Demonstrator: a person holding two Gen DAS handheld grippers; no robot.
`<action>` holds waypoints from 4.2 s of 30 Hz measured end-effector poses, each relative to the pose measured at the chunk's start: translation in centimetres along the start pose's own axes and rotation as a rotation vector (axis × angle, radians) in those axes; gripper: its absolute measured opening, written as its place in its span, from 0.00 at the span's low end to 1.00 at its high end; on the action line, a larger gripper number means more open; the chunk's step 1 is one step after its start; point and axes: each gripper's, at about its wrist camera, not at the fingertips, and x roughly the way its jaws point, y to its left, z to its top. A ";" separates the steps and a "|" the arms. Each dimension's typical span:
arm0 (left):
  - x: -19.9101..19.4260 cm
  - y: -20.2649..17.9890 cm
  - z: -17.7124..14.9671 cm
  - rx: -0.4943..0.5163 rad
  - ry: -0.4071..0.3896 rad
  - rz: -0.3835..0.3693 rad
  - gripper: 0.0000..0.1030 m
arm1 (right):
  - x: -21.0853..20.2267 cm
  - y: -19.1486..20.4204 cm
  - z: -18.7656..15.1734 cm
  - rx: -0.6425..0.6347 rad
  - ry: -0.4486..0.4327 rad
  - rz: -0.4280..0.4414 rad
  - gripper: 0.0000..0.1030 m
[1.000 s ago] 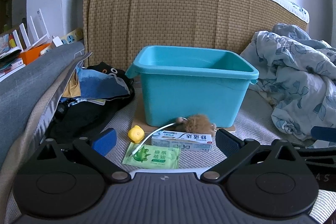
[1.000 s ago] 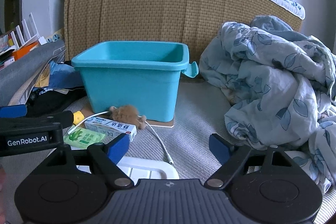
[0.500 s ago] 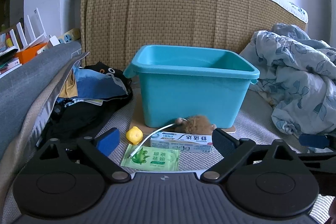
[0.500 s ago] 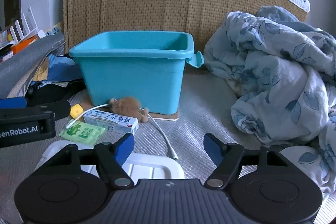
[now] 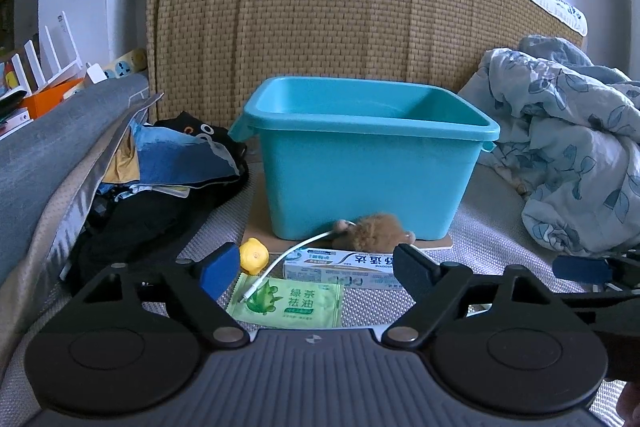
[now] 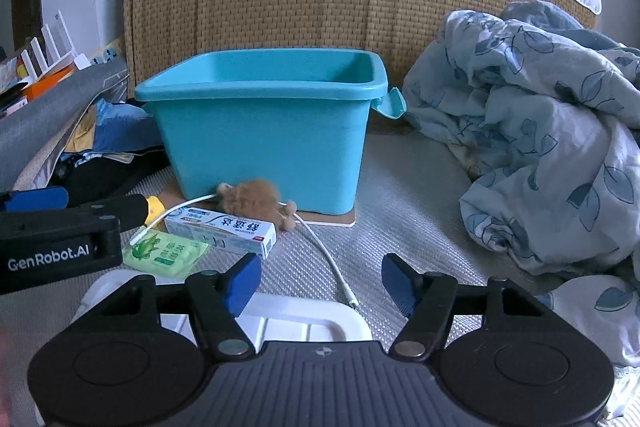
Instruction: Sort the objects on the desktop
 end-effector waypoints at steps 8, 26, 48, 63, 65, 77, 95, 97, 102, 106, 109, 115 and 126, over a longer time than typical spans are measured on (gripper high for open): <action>0.8 -0.1 0.0 0.011 0.007 0.000 0.78 | 0.8 -0.2 0.0 0.012 0.002 -0.003 0.69; 3.4 0.9 -0.2 -0.002 0.058 0.020 0.60 | 3.1 -1.1 -0.1 0.075 0.027 0.006 0.65; 6.1 2.9 -1.2 -0.018 0.124 0.036 0.41 | 6.7 -2.8 -0.9 0.144 0.083 0.025 0.56; 7.1 3.4 -1.8 -0.016 0.143 0.030 0.33 | 7.8 -3.5 -1.2 0.173 0.102 0.061 0.51; 7.1 3.4 -1.8 -0.017 0.144 0.031 0.33 | 7.9 -3.3 -1.1 0.163 0.104 0.061 0.48; 6.8 2.7 -1.0 -0.011 0.143 0.021 0.35 | 8.1 -3.2 -1.2 0.154 0.097 0.055 0.48; 7.7 3.6 -0.8 -0.001 0.163 0.011 0.35 | 9.4 -2.6 -0.5 0.151 0.136 0.103 0.48; 7.7 3.6 -0.9 0.009 0.152 0.005 0.35 | 9.4 -2.5 -0.5 0.139 0.134 0.099 0.48; 7.8 3.6 -1.0 0.028 0.143 0.017 0.35 | 9.4 -2.3 -0.4 0.130 0.124 0.094 0.48; 8.4 4.2 -1.4 0.022 0.156 0.033 0.44 | 9.6 -2.3 -0.2 0.114 0.122 0.091 0.48; 8.9 4.8 -1.7 0.020 0.182 0.027 0.44 | 10.0 -2.3 -0.2 0.117 0.126 0.096 0.48; 9.9 5.3 -1.5 -0.004 0.197 0.015 0.44 | 10.6 -2.9 -0.5 0.105 0.143 0.104 0.43; 11.1 3.7 -2.1 0.089 0.225 -0.001 0.43 | 9.8 -4.0 -0.9 0.081 0.166 0.115 0.42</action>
